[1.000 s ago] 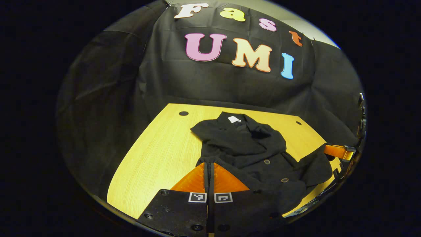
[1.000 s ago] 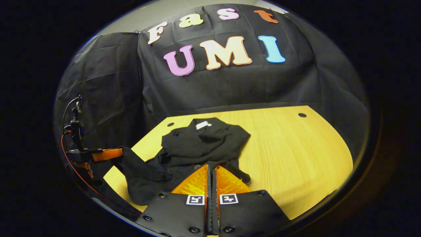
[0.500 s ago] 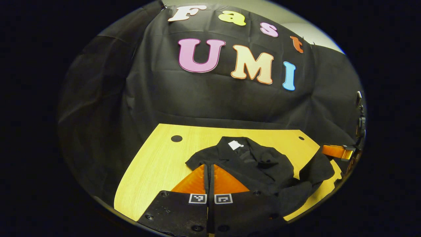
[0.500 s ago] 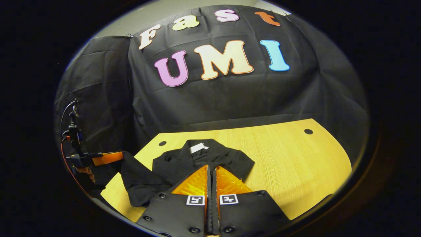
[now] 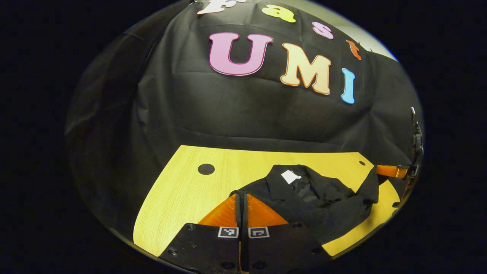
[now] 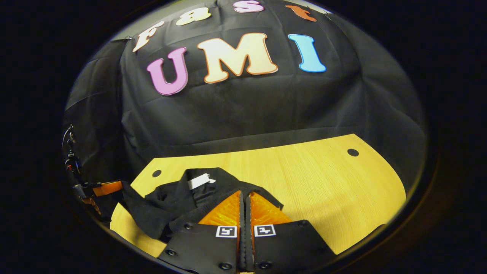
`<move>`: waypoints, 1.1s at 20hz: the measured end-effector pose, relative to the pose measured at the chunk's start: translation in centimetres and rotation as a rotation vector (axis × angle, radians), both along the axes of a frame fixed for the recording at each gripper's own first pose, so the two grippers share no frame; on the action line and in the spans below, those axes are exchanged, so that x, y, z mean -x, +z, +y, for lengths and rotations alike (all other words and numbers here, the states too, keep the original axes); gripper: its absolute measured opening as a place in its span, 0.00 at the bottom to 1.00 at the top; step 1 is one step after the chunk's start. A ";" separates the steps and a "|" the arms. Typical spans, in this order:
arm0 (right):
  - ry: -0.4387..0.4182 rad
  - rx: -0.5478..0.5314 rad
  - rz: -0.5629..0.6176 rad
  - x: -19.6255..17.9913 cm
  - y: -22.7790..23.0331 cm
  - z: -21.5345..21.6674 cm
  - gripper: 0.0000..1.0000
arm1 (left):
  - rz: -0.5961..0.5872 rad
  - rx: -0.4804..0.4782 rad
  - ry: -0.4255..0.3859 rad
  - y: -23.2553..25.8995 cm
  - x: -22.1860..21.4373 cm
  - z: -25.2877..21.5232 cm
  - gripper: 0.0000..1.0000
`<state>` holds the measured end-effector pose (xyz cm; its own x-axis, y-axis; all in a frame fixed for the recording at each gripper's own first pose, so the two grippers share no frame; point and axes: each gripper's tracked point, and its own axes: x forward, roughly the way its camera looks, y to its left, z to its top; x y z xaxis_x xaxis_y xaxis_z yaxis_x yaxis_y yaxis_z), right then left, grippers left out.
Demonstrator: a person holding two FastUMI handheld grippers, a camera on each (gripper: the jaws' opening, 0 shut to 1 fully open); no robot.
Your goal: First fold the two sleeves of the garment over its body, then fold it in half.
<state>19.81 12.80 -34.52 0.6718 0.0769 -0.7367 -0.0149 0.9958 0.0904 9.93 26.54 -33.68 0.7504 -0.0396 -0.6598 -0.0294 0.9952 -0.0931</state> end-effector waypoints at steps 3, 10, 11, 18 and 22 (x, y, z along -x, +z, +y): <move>-0.092 0.032 0.036 -0.4 -1.2 -1.6 0.34 | -0.038 -0.138 0.084 -0.1 -1.4 3.5 0.08; -0.015 0.069 -0.283 1.5 8.2 0.6 0.97 | -0.283 -0.235 0.131 9.6 -1.9 4.0 0.94; -0.003 0.072 -0.313 2.6 9.5 1.0 0.98 | -0.313 -0.245 0.124 11.3 -1.3 3.5 0.94; 0.052 0.061 -0.483 11.4 16.8 0.6 0.93 | -0.467 -0.247 0.130 19.9 4.8 -0.7 0.93; 0.040 0.022 -0.524 17.7 20.1 -0.7 0.96 | -0.498 -0.257 0.129 23.2 10.0 -2.8 0.93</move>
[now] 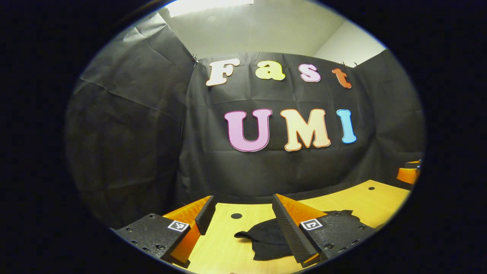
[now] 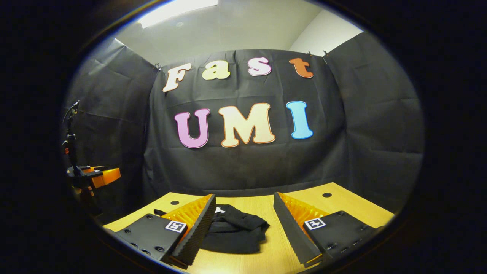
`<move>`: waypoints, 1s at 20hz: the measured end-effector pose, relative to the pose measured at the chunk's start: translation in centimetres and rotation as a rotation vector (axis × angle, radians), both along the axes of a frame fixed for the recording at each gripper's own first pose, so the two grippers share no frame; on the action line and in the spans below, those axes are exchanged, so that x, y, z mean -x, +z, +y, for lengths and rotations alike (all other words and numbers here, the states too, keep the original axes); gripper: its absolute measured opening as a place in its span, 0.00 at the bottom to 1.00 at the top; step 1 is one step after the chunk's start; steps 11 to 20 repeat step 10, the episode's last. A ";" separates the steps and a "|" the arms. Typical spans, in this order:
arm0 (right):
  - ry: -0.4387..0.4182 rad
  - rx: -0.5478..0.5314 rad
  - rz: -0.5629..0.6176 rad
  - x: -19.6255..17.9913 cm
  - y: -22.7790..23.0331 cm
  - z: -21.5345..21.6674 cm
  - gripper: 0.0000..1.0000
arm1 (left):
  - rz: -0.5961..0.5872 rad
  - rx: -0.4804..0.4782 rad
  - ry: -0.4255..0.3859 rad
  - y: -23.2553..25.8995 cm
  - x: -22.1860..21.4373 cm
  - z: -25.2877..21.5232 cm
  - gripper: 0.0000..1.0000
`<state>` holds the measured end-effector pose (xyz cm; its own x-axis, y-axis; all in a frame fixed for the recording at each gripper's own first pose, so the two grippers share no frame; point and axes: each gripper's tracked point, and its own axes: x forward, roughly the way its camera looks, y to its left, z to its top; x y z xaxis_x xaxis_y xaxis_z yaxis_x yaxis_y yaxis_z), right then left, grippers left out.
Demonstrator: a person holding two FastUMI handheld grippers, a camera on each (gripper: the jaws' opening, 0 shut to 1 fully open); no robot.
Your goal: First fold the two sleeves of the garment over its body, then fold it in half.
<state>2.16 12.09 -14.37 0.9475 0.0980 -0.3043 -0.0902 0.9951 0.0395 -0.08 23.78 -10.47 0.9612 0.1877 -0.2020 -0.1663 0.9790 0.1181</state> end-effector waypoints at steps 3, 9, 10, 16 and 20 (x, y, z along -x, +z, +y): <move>-0.010 -0.008 -0.033 4.4 2.0 -1.0 0.96 | -0.022 0.009 0.009 2.3 3.6 -1.0 0.93; -0.002 0.009 -0.059 10.5 4.2 -1.5 0.96 | -0.054 0.008 -0.003 5.7 8.1 -2.3 0.92; -0.002 0.010 -0.058 11.2 4.4 -1.5 0.92 | -0.063 0.001 -0.004 6.3 8.5 -2.5 0.92; -0.002 0.010 -0.058 11.2 4.4 -1.5 0.92 | -0.063 0.001 -0.004 6.3 8.5 -2.5 0.92; -0.002 0.010 -0.058 11.2 4.4 -1.5 0.92 | -0.063 0.001 -0.004 6.3 8.5 -2.5 0.92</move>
